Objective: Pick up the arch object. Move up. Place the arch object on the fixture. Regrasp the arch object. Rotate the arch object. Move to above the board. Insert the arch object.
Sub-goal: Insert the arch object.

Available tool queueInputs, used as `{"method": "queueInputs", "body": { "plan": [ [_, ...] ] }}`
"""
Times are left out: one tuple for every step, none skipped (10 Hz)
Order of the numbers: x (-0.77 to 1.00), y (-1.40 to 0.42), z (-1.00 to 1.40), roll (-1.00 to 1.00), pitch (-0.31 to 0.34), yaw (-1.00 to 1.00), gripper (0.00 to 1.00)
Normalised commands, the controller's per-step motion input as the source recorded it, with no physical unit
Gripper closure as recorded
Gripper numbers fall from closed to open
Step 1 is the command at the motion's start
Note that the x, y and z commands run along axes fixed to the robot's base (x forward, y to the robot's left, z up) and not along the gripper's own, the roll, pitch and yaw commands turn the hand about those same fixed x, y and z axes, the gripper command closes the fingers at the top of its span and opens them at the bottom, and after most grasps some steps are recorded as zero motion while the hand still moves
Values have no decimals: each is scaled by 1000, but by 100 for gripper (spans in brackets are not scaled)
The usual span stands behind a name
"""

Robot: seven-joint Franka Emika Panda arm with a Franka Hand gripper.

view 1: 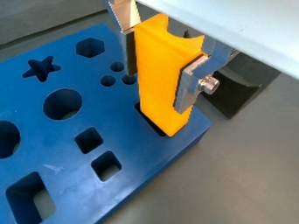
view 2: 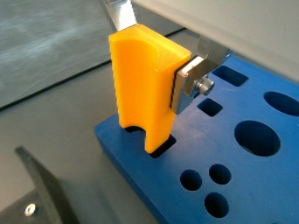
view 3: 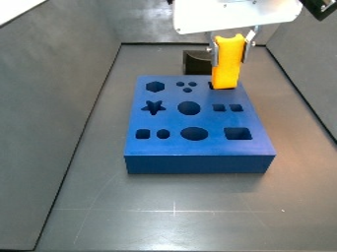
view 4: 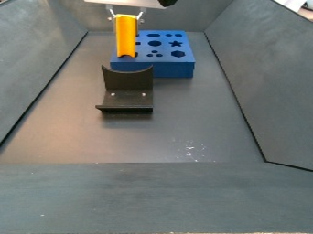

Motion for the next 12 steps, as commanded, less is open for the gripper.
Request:
{"method": "queueInputs", "body": {
  "plan": [
    [0,-189,-29,-17,0,-623,100],
    [0,0,0,0,0,-9,100],
    [-9,0,-20,0,0,0,100],
    [-414,0,-223,127,51,94,100],
    [-283,0,-220,116,77,140,100],
    [0,0,0,0,-9,0,100],
    [74,0,-286,0,0,0,100],
    [237,-3,-977,0,-10,0,100],
    [300,-3,-1000,10,-10,0,100],
    [303,0,-1000,16,0,0,100],
    [200,0,-1000,63,0,23,100],
    [0,0,-54,0,-7,0,100]
  ]
}}
